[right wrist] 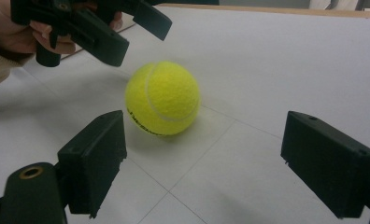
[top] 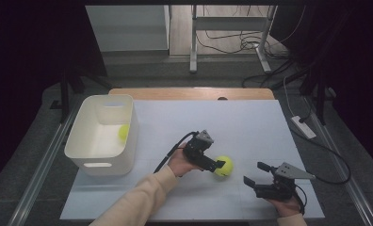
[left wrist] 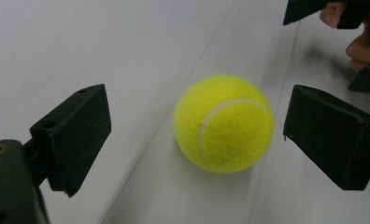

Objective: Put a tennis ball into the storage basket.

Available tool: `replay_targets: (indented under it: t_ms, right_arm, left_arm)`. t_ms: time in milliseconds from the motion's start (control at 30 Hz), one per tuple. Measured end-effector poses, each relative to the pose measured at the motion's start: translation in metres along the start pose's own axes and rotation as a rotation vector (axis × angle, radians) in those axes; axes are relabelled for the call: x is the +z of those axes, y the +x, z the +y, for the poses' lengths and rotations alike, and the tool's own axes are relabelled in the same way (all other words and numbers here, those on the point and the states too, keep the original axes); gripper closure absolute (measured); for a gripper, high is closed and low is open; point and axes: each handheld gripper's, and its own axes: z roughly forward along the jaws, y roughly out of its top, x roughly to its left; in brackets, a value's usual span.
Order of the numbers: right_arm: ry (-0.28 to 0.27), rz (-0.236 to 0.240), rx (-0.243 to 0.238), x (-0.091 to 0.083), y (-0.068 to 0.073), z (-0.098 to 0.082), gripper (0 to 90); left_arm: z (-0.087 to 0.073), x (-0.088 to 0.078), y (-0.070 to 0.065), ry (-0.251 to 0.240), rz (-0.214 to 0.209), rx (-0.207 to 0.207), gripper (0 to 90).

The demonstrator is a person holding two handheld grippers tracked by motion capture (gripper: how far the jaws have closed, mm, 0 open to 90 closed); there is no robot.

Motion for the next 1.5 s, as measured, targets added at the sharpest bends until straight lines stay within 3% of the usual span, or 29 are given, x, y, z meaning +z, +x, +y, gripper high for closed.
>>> replay_targets:
  t_ms: [567, 1100, 1300, 1367, 1400, 1500]
  right_arm:
    - [-0.001, -0.002, -0.003, -0.001, 0.0, 0.0, 14.1]
    - [0.003, -0.001, -0.006, -0.001, -0.001, 0.0, 14.1]
    - [0.001, 0.001, -0.003, -0.002, -0.001, -0.001, 14.1]
    - [0.001, 0.001, -0.004, -0.002, -0.001, -0.001, 14.0]
    - [0.001, 0.001, -0.004, -0.002, -0.001, -0.001, 14.1]
    - [0.001, 0.001, -0.003, -0.002, -0.001, -0.001, 14.1]
  left_arm:
    - [-0.002, 0.019, -0.011, 0.039, -0.039, 0.031, 7.2]
    - [0.002, 0.043, -0.014, 0.09, -0.026, 0.046, 7.5]
    - [0.002, 0.05, -0.014, 0.122, -0.009, 0.041, 14.8]
    - [0.002, 0.052, -0.012, 0.128, -0.03, 0.028, 20.4]
    - [0.001, 0.052, -0.013, 0.126, -0.037, 0.029, 24.6]
    - [0.002, 0.051, -0.014, 0.135, -0.032, 0.051, 25.8]
